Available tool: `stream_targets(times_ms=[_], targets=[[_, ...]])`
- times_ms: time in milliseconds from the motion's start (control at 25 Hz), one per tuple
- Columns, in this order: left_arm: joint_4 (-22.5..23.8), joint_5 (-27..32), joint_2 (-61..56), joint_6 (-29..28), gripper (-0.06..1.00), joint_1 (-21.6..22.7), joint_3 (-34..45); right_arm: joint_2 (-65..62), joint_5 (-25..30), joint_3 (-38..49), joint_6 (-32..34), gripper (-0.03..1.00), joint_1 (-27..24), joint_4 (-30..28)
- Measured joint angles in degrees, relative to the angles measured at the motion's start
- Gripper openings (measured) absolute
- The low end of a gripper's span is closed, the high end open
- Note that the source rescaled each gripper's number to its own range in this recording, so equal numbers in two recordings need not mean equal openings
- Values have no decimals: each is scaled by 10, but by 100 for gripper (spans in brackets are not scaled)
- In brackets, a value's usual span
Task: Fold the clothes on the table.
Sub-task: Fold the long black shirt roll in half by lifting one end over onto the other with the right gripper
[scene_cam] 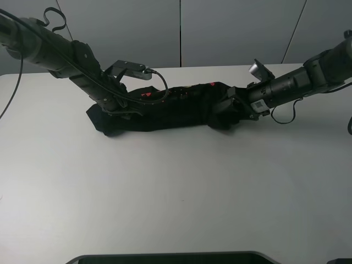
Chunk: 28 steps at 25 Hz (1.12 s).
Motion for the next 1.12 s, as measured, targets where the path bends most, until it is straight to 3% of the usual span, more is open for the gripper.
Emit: stream_targets(times_ms=[40,120,160,320,480,680,840,1120], targets=[[0,0,0,0,65,0,0,1,-10,0,-4,50,0,0],[0,4,0,0,65,0,0,5,-22,0,-26,19,0,-1],[1,5,0,0,65,0,0,6,-24,0,-41,14,0,0],[3,12,2,1,65,0,-2,6,-29,0,-68,14,1,0],[13,18,2,4,65,0,-4,-5,-58,0,-45,14,3,-32],[24,24,2,7,65,0,-6,-54,-149,1,79,14,4,-195],[29,28,3,9,65,-1,-7,-92,-160,1,192,14,9,-321],[21,51,3,46,65,-2,-8,-143,-153,1,227,14,10,-363]])
